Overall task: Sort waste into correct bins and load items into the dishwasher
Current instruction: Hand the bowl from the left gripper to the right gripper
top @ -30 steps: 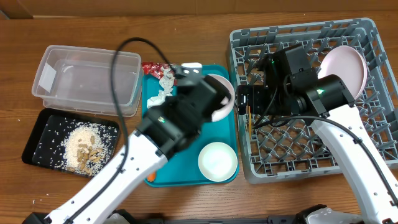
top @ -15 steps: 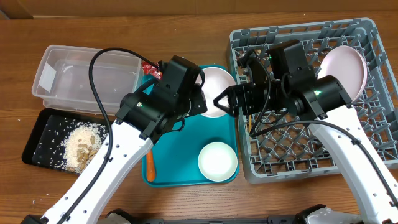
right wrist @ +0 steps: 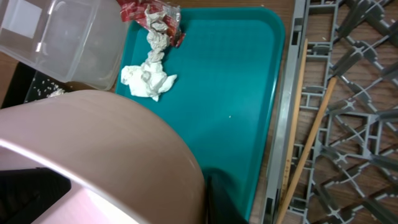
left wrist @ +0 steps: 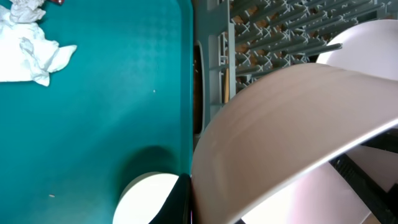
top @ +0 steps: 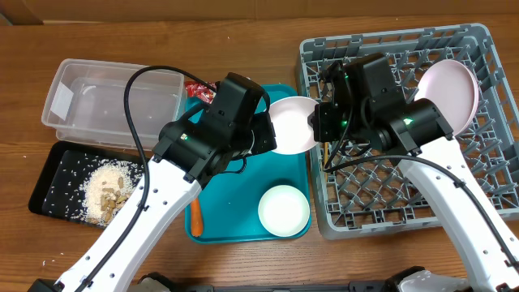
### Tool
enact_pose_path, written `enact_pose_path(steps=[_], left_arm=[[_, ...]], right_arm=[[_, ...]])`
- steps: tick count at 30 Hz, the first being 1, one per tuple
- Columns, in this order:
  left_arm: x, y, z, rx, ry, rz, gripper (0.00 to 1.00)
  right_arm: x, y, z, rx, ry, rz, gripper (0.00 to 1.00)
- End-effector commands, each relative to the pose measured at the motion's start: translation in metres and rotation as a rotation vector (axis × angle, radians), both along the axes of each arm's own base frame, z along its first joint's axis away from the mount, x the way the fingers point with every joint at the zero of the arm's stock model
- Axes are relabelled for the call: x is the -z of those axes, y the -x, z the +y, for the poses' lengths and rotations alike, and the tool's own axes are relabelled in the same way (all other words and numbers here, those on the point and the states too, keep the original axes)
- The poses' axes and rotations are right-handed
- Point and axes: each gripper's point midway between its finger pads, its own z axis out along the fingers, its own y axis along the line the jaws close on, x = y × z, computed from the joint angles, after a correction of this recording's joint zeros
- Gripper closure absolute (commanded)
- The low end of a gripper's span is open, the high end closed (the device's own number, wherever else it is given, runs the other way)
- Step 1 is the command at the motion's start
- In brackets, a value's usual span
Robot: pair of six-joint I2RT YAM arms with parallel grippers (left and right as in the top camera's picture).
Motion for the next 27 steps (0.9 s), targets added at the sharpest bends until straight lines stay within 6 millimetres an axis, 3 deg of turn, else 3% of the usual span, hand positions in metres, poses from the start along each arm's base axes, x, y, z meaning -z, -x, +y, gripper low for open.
enact_pose_path(steps=[1,2,3,7,9,12,15,18,20,24,27], left_arm=[[-0.002,0.01,-0.012,0.079,0.038,0.024,0.96],[-0.002,0.009,-0.012,0.089,0.031,0.017,0.92],[-0.002,0.009,-0.011,0.102,0.022,0.005,0.81],[-0.011,0.003,-0.006,0.224,-0.045,-0.089,0.64],[-0.023,0.0,-0.002,0.263,-0.069,-0.138,0.42],[-0.053,-0.007,0.013,0.257,-0.089,-0.201,0.0],[-0.084,-0.016,0.038,0.195,-0.118,-0.255,0.0],[-0.103,-0.024,0.058,0.141,-0.124,-0.286,0.0],[-0.105,-0.026,0.067,0.115,-0.127,-0.283,0.0],[-0.096,-0.024,0.078,0.094,-0.146,-0.234,0.0],[-0.089,-0.017,0.082,0.1,-0.163,-0.196,0.0]], right_arm=[[-0.013,-0.008,0.0,0.061,-0.048,-0.019,0.96],[-0.011,-0.01,-0.006,0.089,-0.025,-0.02,0.96],[-0.008,-0.013,-0.017,0.155,0.011,-0.015,0.96],[-0.001,-0.017,-0.065,0.399,0.182,-0.03,0.96],[-0.005,-0.018,-0.083,0.47,0.246,-0.063,0.96],[-0.022,-0.019,-0.127,0.623,0.416,-0.174,0.96],[-0.055,-0.019,-0.175,0.804,0.624,-0.335,0.96],[-0.08,-0.018,-0.202,0.927,0.779,-0.451,0.96],[-0.09,-0.021,-0.209,0.939,0.877,-0.494,0.96],[-0.09,-0.032,-0.213,0.898,1.044,-0.503,0.96],[-0.074,-0.043,-0.218,0.869,1.154,-0.455,0.96]])
